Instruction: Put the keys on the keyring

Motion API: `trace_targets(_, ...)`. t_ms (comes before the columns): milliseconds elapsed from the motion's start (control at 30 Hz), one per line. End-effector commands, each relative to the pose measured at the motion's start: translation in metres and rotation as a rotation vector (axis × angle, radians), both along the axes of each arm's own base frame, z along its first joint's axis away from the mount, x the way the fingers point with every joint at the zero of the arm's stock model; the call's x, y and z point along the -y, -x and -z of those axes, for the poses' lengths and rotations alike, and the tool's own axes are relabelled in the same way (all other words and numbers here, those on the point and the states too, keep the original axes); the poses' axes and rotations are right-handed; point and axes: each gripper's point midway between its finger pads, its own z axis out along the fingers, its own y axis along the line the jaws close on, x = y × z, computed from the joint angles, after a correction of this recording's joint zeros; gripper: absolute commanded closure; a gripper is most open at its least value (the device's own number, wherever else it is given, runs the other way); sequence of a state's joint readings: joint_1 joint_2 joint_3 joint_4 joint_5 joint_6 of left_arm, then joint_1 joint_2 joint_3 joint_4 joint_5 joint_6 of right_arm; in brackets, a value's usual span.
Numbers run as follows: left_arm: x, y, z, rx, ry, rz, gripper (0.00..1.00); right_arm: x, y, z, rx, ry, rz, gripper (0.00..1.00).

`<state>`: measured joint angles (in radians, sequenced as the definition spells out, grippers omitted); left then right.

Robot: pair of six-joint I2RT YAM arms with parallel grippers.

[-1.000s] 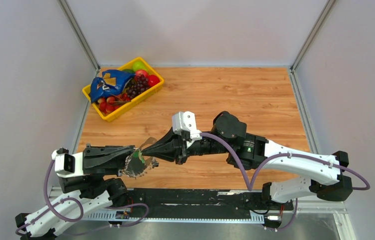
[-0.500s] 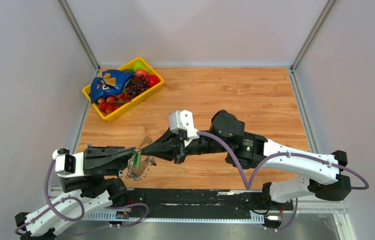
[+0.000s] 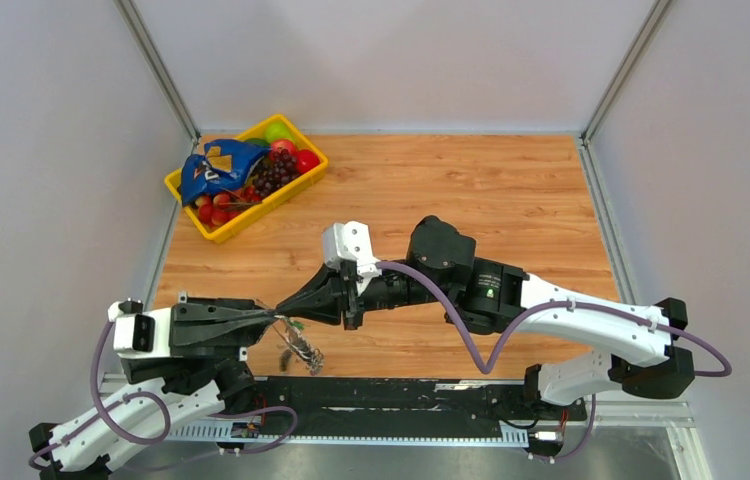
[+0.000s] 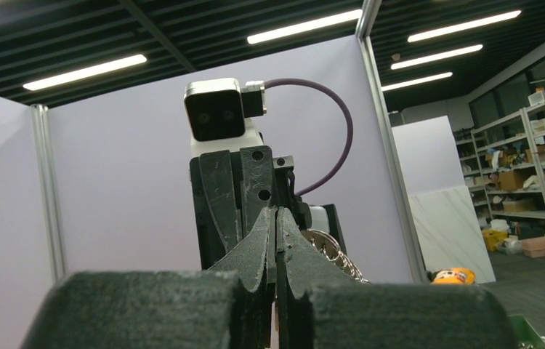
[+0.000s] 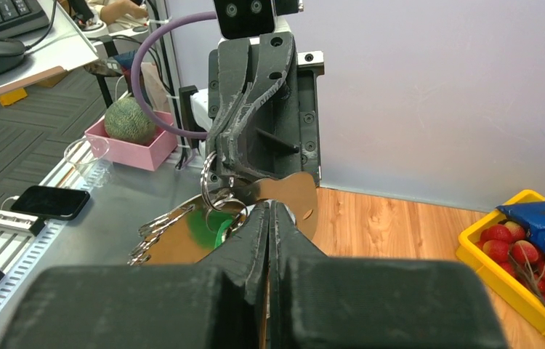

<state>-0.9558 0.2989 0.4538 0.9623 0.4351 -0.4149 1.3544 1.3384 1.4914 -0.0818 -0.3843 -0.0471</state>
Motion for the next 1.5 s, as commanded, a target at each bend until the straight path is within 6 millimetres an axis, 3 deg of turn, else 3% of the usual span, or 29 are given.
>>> trace_targets(0, -0.009, 0.011, -0.016, 0.045, 0.035, 0.022, 1.0, 0.01, 0.005, -0.02, 0.015, -0.038, -0.008, 1.0)
trace_targets(100, -0.008, 0.01, -0.016, 0.042, 0.033, 0.018, 1.0, 0.017, 0.001, -0.022, 0.014, -0.043, 0.027, 0.97)
trace_targets(233, -0.006, 0.005, -0.015, 0.024, 0.03, 0.001, 1.0, 0.03, -0.006, -0.022, 0.014, -0.05, 0.082, 0.76)
trace_targets(333, -0.005, 0.0, -0.014, 0.009, 0.026, -0.021, 1.0, 0.044, -0.014, -0.024, 0.016, -0.064, 0.143, 0.69)
trace_targets(500, 0.001, -0.024, -0.012, -0.088, 0.002, -0.095, 1.0, 0.071, -0.036, -0.018, 0.005, -0.064, 0.297, 0.59)
trace_targets(667, 0.004, -0.049, -0.008, -0.184, -0.007, -0.177, 1.0, 0.098, -0.042, -0.003, -0.009, -0.065, 0.363, 0.43)
trace_targets(700, 0.005, -0.053, -0.007, -0.201, -0.008, -0.187, 1.0, 0.1, -0.042, 0.001, -0.009, -0.06, 0.364, 0.34)
trace_targets(767, 0.005, -0.065, -0.004, -0.253, -0.006, -0.22, 1.0, 0.103, -0.043, 0.011, -0.011, -0.046, 0.376, 0.28)
trace_targets(967, 0.004, -0.091, 0.002, -0.388, -0.006, -0.288, 1.0, 0.105, -0.051, 0.048, -0.046, 0.018, 0.424, 0.26)
trace_targets(1133, -0.002, -0.113, 0.008, -0.51, 0.022, -0.34, 1.0, 0.091, -0.057, 0.08, -0.067, 0.038, 0.445, 0.26)
trace_targets(1467, -0.013, -0.143, 0.025, -0.718, 0.062, -0.409, 1.0, 0.071, -0.076, 0.106, -0.014, -0.089, 0.523, 0.24)
